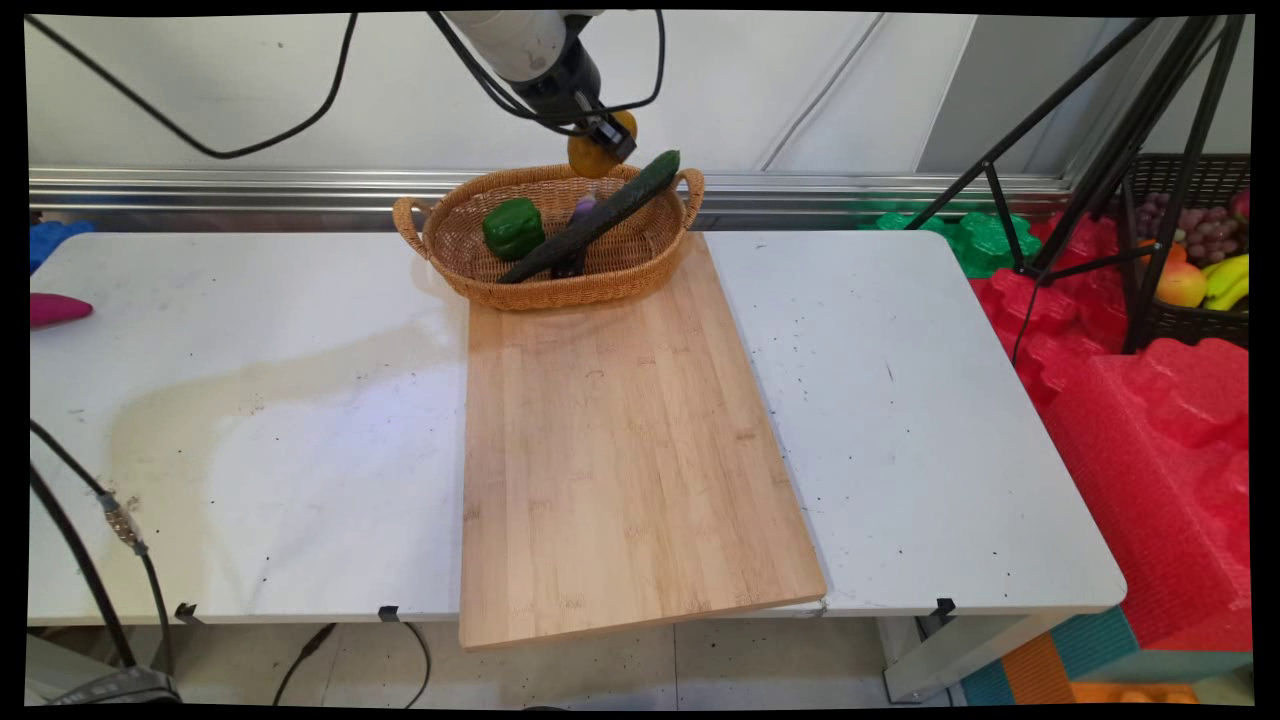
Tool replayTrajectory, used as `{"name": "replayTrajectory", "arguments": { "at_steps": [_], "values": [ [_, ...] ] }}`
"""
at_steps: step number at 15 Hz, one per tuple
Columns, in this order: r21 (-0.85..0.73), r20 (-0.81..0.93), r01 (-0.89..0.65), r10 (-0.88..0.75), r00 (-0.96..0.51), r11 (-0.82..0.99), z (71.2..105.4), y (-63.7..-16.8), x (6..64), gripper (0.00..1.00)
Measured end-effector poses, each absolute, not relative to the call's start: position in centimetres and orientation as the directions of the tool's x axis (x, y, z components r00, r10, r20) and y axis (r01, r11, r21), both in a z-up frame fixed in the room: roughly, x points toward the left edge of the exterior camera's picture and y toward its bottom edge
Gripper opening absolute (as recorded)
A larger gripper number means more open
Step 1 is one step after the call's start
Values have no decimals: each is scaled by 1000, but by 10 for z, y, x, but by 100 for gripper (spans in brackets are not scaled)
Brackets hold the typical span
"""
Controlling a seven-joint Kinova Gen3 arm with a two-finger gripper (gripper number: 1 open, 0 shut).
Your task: Place the picked object in the vegetable basket
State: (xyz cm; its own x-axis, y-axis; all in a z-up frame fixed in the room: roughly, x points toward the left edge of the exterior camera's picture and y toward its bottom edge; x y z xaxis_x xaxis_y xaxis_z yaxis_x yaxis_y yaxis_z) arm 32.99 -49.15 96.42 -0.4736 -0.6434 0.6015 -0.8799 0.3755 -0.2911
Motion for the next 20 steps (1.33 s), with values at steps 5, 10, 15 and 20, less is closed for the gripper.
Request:
{"name": "replayTrajectory", "arguments": {
  "at_steps": [5, 10, 15, 20],
  "values": [
    [-318, 585, -888, -669, -459, 331, 938, -546, 361, 0],
    [-324, 558, -885, -687, -465, 335, 911, -581, 379, 0],
    [-318, 530, -877, -699, -479, 360, 887, -604, 392, 0],
    [-304, 526, -871, -694, -492, 387, 878, -605, 399, 0]
  ]
}}
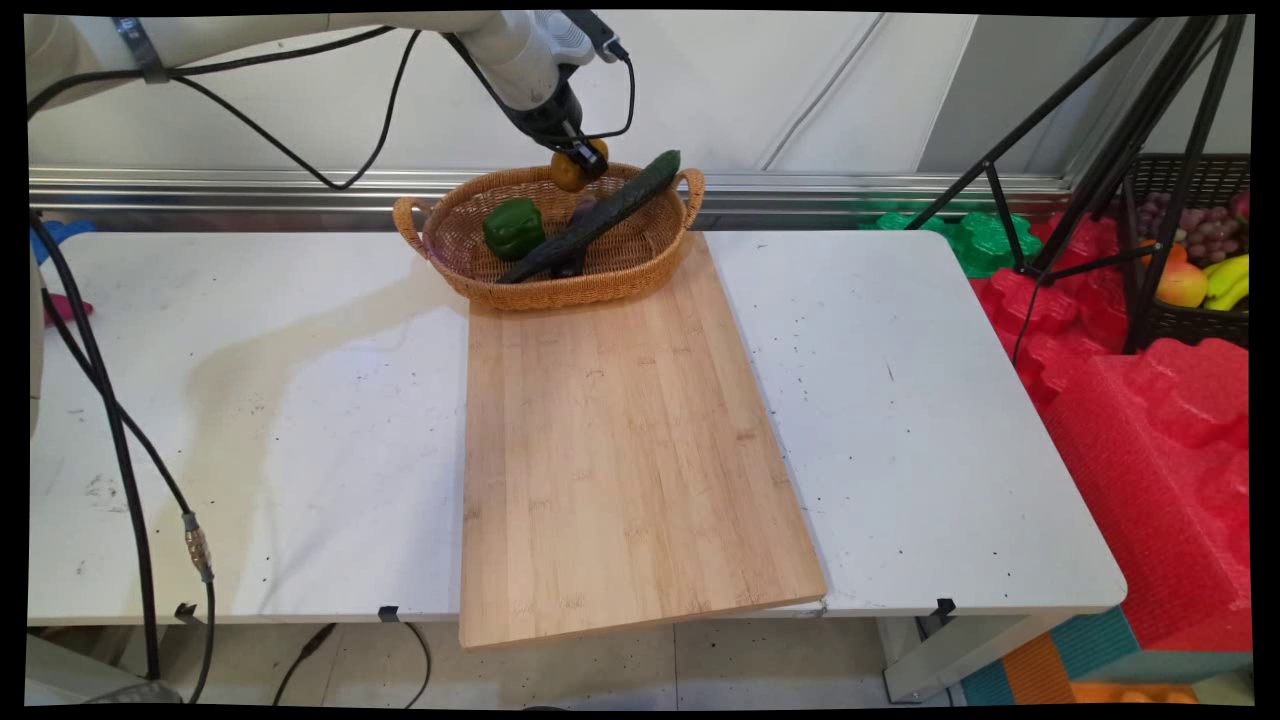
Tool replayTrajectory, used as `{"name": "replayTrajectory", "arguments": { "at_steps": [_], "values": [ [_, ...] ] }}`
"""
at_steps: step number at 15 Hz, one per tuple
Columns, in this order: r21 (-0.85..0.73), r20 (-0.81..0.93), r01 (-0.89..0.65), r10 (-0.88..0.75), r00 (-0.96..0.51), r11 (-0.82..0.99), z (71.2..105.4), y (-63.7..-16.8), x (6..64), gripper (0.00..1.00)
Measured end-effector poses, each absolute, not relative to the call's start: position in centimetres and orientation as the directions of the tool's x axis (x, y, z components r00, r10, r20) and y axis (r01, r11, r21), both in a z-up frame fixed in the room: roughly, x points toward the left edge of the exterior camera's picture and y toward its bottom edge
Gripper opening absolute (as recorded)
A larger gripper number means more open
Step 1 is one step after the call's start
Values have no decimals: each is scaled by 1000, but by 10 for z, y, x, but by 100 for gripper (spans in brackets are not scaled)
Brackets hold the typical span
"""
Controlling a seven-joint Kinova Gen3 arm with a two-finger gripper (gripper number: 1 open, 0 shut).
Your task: Place the picked object in the vegetable basket
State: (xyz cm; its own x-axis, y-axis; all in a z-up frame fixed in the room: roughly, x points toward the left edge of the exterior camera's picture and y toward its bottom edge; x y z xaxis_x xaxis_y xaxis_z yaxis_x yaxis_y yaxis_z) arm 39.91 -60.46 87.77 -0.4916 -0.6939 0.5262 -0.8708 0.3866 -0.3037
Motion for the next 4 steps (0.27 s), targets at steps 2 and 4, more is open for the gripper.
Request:
{"name": "replayTrajectory", "arguments": {
  "at_steps": [2, 4],
  "values": [
    [-298, 533, -866, -682, -501, 402, 877, -600, 397, 100],
    [-296, 548, -861, -665, -507, 413, 881, -594, 395, 100]
  ]
}}
